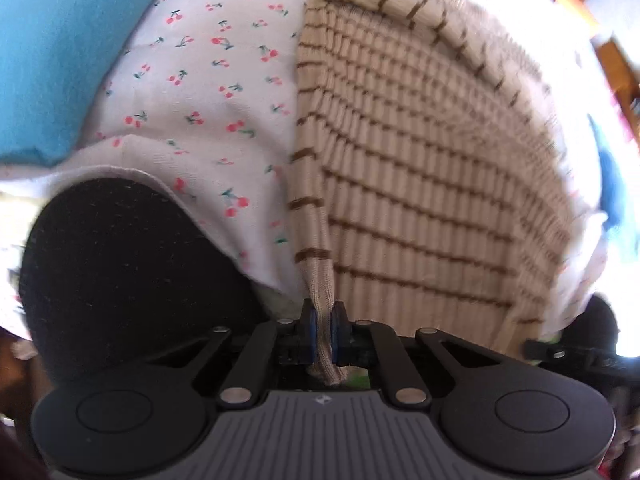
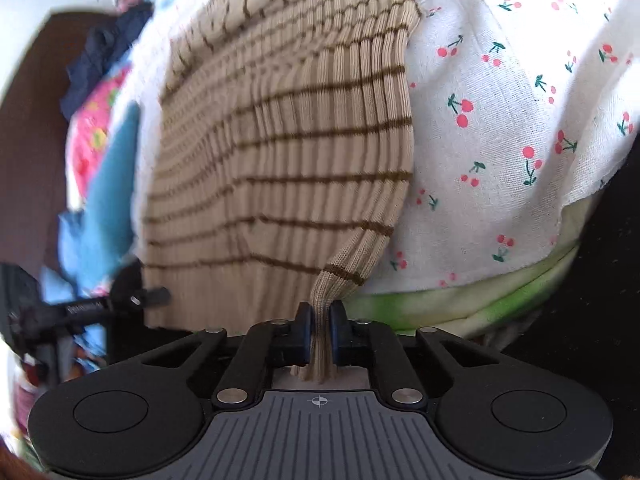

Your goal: Fold small clothes

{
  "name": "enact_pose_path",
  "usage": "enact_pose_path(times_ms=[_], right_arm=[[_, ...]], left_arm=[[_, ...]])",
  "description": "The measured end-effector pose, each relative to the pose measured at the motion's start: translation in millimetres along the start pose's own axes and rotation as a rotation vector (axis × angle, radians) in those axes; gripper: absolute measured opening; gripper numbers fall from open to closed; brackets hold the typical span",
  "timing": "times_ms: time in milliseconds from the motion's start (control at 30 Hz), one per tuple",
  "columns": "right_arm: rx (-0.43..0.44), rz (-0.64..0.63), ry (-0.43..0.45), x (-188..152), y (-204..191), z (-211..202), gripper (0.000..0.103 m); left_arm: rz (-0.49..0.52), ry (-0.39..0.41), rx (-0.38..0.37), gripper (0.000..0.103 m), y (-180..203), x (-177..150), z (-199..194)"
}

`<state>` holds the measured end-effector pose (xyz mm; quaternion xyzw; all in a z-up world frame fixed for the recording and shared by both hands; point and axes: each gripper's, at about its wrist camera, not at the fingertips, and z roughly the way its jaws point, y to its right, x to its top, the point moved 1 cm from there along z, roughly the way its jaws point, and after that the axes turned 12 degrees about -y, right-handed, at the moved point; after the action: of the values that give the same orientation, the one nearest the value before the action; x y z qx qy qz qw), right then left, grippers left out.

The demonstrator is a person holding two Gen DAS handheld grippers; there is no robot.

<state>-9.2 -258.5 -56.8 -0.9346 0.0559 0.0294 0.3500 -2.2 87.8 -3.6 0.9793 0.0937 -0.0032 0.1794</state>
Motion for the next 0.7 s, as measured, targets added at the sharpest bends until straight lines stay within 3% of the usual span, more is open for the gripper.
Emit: enact_pose_path(times_ms=[233,533,700], right_arm=[[0.251,0.032,0.181,1.6,-4.6,-25.5,0.008],[0.373,-0.067,0.481,27.1,-43.3,-80.8,0.006],[0.371,-0.085,0.643,63.2,-56.4,-112.3,0.002]], left_arm=[[-0.091,0.097,-0.328,0.013,-3.6,-2.1,-3.3],[-0.065,0.365,-0.559,0.013,19.0,29.9,-55.7],[-0.016,0.419,-0.589,0.013,40.0,76.9,-72.4]])
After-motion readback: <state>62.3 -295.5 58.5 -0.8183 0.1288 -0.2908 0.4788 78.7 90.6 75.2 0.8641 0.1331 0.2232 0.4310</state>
